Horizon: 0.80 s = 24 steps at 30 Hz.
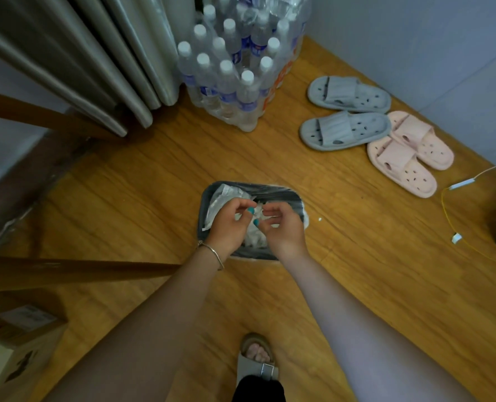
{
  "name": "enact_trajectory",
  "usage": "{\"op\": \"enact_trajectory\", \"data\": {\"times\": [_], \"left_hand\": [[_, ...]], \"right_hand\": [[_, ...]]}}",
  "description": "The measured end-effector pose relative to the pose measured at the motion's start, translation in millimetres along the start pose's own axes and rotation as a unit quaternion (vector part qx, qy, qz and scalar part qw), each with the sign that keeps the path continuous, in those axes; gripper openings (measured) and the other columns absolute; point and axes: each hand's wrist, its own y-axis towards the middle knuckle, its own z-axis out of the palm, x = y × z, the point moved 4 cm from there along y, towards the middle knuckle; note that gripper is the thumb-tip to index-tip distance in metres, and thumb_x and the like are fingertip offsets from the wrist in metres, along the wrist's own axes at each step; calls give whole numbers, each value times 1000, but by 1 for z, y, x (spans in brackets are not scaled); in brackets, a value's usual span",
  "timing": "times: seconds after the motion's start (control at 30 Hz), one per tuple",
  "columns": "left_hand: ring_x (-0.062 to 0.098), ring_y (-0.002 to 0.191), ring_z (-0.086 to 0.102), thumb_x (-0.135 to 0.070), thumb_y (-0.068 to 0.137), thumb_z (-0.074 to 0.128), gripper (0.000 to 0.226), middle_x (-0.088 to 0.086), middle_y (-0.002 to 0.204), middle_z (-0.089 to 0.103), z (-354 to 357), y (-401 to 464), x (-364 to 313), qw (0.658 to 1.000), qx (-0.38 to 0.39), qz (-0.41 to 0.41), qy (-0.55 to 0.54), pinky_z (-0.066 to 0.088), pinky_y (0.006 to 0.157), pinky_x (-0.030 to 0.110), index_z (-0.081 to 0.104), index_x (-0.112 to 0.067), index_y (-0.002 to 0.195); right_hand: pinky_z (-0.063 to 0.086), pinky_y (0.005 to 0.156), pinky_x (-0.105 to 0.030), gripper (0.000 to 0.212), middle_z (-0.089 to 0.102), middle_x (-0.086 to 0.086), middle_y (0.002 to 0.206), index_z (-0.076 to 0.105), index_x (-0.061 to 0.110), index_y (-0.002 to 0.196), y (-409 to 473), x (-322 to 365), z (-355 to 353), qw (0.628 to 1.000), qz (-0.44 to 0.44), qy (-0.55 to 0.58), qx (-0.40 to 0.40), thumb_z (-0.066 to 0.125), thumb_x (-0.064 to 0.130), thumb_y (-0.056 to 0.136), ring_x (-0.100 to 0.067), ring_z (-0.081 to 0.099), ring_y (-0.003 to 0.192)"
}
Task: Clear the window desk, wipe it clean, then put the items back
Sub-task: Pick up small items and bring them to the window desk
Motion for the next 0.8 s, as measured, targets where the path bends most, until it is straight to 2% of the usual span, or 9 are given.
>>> {"op": "enact_trajectory", "data": {"times": [0.13,0.23,0.3,0.4,0.47,0.57,0.67,0.8], "left_hand": [[10,107,55,-5,96,50,19,-12,102,60,-6,-12,-33,1000,0,10,-6,45,93,25,61,-20,101],[8,102,55,-4,94,49,21,-12,99,60,-16,-25,-68,1000,-7,16,-14,44,84,13,61,-20,99],[8,100,55,-3,93,49,22,-8,102,61,-24,-34,-96,1000,-8,29,-8,43,77,9,61,-21,99],[8,98,55,-1,93,49,22,-6,101,61,-39,-52,-142,998,-22,52,-14,43,78,9,61,-19,98],[6,93,55,0,93,50,22,-8,96,60,-49,-70,-175,997,-24,63,-29,41,69,2,61,-19,97],[5,83,55,-4,93,53,23,-9,92,60,-67,-107,-225,996,-26,78,-32,42,61,3,58,-26,92],[6,88,59,-7,93,56,22,-8,95,63,-91,-154,-274,993,-31,97,-55,45,67,6,59,-29,92],[3,92,61,-4,91,60,23,-8,97,64,-148,-231,-338,984,-66,148,-80,47,76,11,60,-27,95]], "right_hand": [[47,76,-20,29,61,11,92,57,24,94,-14,26,-18,1000,-10,13,-13,71,0,86,-4,58,78],[51,82,-27,29,64,3,94,58,23,93,-29,59,-31,999,-25,22,-16,71,-1,85,-14,62,83],[53,82,-30,30,64,5,90,58,23,93,-40,88,-41,998,-47,23,-16,70,-3,84,-15,63,82],[51,76,-25,29,62,9,91,59,21,97,-57,137,-57,996,-90,10,-20,70,-2,83,-8,60,76],[50,74,-21,28,62,10,96,60,23,99,-71,169,-68,994,-109,3,-27,70,2,85,-7,60,78],[51,77,-22,29,60,15,99,59,27,101,-99,218,-82,991,-128,-3,-32,69,5,87,-5,60,84],[46,68,-13,32,59,19,99,58,31,100,-135,270,-97,988,-153,-4,-38,69,4,87,0,59,82],[45,60,-9,40,64,12,102,57,37,93,-198,346,-105,980,-198,2,-21,70,0,84,4,61,77]]}}
